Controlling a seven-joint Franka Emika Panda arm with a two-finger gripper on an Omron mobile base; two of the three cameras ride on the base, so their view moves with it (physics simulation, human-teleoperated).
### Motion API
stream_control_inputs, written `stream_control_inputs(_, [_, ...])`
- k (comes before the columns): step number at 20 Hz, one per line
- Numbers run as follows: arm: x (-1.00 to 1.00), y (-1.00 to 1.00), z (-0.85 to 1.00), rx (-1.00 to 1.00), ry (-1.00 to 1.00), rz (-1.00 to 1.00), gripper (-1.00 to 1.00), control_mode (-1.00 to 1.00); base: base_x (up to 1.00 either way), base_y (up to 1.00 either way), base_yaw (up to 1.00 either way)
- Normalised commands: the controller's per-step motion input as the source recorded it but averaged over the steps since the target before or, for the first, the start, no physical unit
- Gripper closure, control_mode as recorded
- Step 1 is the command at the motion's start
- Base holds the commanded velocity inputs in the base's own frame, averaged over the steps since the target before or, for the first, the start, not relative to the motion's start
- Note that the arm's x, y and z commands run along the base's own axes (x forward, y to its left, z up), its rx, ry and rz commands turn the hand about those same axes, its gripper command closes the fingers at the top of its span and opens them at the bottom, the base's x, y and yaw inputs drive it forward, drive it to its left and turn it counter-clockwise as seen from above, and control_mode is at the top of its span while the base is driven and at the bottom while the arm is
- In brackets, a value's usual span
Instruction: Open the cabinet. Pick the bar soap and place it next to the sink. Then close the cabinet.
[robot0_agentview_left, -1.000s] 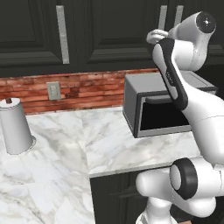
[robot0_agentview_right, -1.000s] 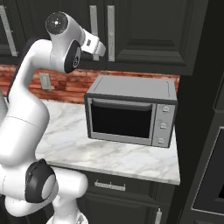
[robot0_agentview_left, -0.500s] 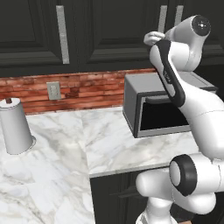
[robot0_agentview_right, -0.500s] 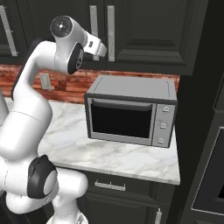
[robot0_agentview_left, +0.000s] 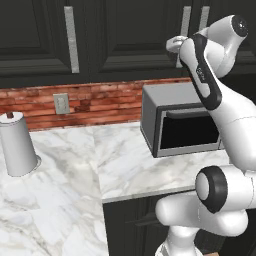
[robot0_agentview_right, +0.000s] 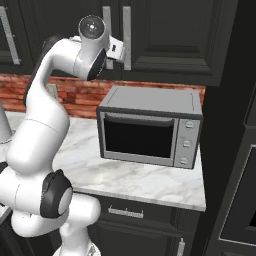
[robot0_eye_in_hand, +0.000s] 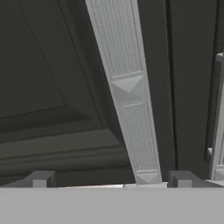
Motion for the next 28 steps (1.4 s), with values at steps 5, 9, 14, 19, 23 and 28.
stream_control_inputs(5, [-0.01,-0.20,0.00,0.00,-0.09,0.08,-1.00,-1.00,0.00,0.00,0.00])
stream_control_inputs(9, [-0.05,-0.07,0.00,0.00,-0.17,0.00,-1.00,-1.00,0.00,0.00,0.00])
stream_control_inputs(14, [0.00,0.00,-0.11,-0.01,-0.11,0.00,-1.00,-1.00,0.00,0.00,0.00])
stream_control_inputs(19, [0.03,0.07,-0.09,-0.05,-0.03,0.00,-1.00,-1.00,0.00,0.00,0.00])
stream_control_inputs(23, [0.32,0.25,0.00,-0.09,0.00,-0.01,-1.00,-1.00,0.00,0.00,0.00])
stream_control_inputs(28, [0.38,0.18,-0.01,-0.08,0.00,-0.01,-1.00,-1.00,0.00,0.00,0.00])
